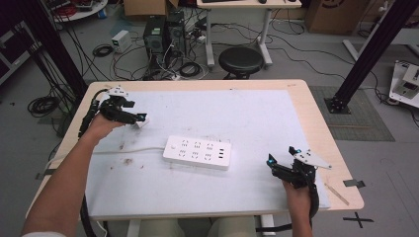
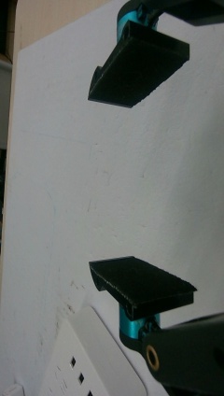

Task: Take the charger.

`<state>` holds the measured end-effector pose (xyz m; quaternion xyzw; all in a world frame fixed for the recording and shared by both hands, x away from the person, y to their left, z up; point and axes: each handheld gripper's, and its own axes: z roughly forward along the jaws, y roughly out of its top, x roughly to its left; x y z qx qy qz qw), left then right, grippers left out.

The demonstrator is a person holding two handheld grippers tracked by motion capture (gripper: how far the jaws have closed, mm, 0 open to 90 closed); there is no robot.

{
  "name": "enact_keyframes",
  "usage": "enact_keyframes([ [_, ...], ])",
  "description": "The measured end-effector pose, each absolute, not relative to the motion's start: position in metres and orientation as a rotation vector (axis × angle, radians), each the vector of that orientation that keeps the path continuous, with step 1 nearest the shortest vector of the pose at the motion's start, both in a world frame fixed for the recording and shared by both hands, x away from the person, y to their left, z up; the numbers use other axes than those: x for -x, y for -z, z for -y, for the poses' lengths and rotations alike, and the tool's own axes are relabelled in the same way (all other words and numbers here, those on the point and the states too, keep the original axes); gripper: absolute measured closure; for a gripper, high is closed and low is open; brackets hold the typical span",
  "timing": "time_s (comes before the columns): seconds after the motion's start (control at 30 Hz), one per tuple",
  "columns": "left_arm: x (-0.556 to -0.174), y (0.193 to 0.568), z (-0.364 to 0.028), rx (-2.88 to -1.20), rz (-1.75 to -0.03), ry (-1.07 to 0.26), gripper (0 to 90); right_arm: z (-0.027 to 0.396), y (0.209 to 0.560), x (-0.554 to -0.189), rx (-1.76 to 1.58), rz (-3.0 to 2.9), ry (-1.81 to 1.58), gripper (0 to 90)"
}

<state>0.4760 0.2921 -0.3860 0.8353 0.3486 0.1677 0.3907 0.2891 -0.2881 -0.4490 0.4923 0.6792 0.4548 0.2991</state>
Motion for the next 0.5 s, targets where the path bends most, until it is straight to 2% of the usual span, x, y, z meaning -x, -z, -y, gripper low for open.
enact_keyframes([
  [0.5,-0.496,0.413,-0.301,-2.196,-0.941,-0.425,20.6,0.287,0.449,-0.290,-1.314,-1.811,-1.195,16.9],
])
